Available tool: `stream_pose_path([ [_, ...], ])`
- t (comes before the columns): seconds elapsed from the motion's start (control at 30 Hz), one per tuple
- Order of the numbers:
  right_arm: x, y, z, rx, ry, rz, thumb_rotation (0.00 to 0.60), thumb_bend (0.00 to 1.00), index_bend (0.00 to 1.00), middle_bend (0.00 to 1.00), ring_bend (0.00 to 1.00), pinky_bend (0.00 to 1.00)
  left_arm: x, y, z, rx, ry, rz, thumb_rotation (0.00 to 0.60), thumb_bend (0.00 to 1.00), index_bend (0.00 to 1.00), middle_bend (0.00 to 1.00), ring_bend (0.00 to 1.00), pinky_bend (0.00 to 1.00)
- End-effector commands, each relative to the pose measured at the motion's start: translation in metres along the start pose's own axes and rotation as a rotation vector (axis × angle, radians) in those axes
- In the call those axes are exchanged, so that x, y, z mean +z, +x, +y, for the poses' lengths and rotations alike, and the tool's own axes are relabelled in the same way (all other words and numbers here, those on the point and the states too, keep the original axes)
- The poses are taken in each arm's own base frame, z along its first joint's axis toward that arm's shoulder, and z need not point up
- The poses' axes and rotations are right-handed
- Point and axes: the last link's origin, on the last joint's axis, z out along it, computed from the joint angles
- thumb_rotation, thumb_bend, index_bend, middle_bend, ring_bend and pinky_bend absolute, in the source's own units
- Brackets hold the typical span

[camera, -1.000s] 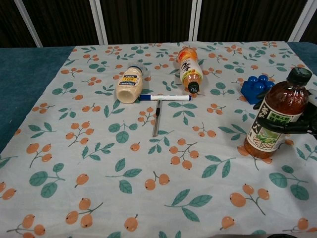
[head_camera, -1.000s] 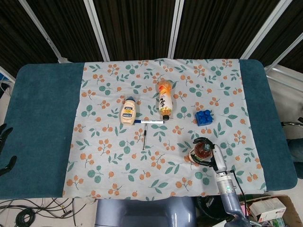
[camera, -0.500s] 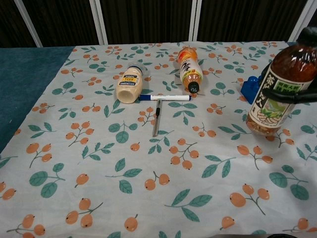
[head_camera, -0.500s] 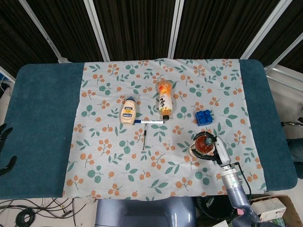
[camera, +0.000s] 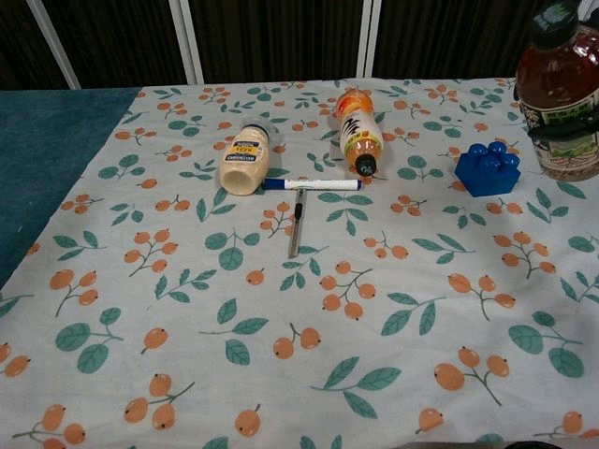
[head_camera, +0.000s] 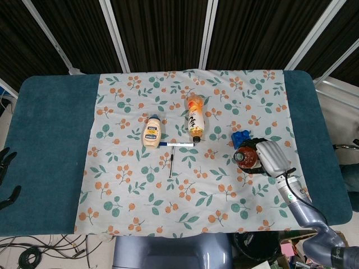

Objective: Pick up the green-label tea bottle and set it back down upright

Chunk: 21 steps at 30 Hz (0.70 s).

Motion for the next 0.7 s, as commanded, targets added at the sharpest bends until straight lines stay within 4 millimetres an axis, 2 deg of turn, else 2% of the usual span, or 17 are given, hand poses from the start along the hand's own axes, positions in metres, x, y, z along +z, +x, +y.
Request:
stream_pose_path([
  [0.03,0.018,0.035,-0.016,-0.42,0.02,-0.013,0.6,0.22,0.5,0.54,0.58,0.72,0.0,0.0,0.0,0.001,-0.001,0.0,0.6,0.37,0.07,0.0,0.0,0.05],
  [0.23,0.025,0.043,-0.026,-0.683,0.024,0.006,0.6,0.21,0.5,0.54,0.58,0.72,0.0,0.0,0.0,-0.002,0.0,0.001,0.6,0.37,0.07,0.0,0.0,0.05],
  [0.3,0.027,0.043,-0.032,-0.686,0.029,0.019,0.6,0.21,0.5,0.54,0.58,0.72,0.0,0.0,0.0,-0.002,0.0,0.0,0.6,0.37,0.07,0.0,0.0,0.05],
  [0.37,0.027,0.042,-0.041,-0.616,0.035,0.028,0.6,0.22,0.5,0.54,0.58,0.71,0.0,0.001,0.0,-0.003,0.0,0.002,0.6,0.37,0.07,0.0,0.0,0.05],
  [0.43,0.027,0.041,-0.055,-0.426,0.048,0.032,0.6,0.23,0.5,0.53,0.58,0.7,0.0,0.001,0.0,-0.004,0.001,0.003,0.6,0.37,0.07,0.0,0.0,0.05],
  [0.53,0.026,0.05,-0.074,-0.149,0.103,0.112,0.6,0.25,0.5,0.53,0.58,0.69,0.0,0.001,0.0,-0.004,0.002,0.001,0.6,0.37,0.07,0.0,0.0,0.05],
  [0.63,0.022,0.061,-0.087,0.184,0.163,0.194,0.6,0.25,0.51,0.53,0.58,0.69,0.0,0.001,0.0,-0.006,0.0,0.002,0.6,0.37,0.07,0.0,0.0,0.05],
  [0.7,0.017,0.07,-0.094,0.476,0.201,0.217,0.6,0.25,0.51,0.53,0.58,0.69,0.0,0.002,0.0,-0.007,-0.001,0.004,0.6,0.37,0.07,0.0,0.0,0.05],
])
